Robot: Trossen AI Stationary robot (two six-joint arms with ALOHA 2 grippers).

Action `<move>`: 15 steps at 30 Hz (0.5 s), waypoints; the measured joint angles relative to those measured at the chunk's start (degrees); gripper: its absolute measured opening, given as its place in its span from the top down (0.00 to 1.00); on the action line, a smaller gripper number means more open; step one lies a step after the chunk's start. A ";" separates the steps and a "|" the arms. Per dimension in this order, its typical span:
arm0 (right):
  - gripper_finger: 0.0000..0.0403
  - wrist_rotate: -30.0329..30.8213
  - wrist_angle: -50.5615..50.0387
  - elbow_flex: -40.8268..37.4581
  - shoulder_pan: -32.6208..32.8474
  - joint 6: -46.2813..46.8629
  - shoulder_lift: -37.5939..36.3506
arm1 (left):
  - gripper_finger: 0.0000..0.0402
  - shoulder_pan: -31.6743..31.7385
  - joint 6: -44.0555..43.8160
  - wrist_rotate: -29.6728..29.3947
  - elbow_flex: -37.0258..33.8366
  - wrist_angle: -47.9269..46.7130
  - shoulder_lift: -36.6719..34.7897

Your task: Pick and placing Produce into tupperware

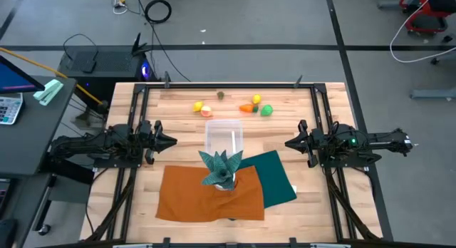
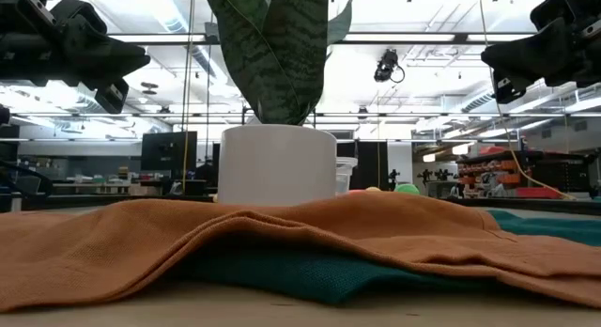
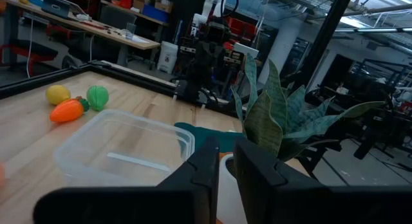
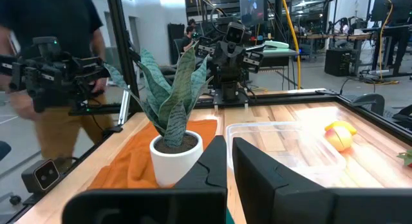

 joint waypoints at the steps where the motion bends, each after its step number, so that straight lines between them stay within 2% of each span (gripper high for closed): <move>1: 1.00 -0.01 -0.01 -0.01 -0.02 -0.01 -0.01 | 0.87 0.01 -0.01 -0.02 -0.01 0.00 0.00; 15: 1.00 -0.01 -0.02 -0.01 0.00 0.00 -0.01 | 0.86 0.02 0.00 0.00 0.00 0.00 0.00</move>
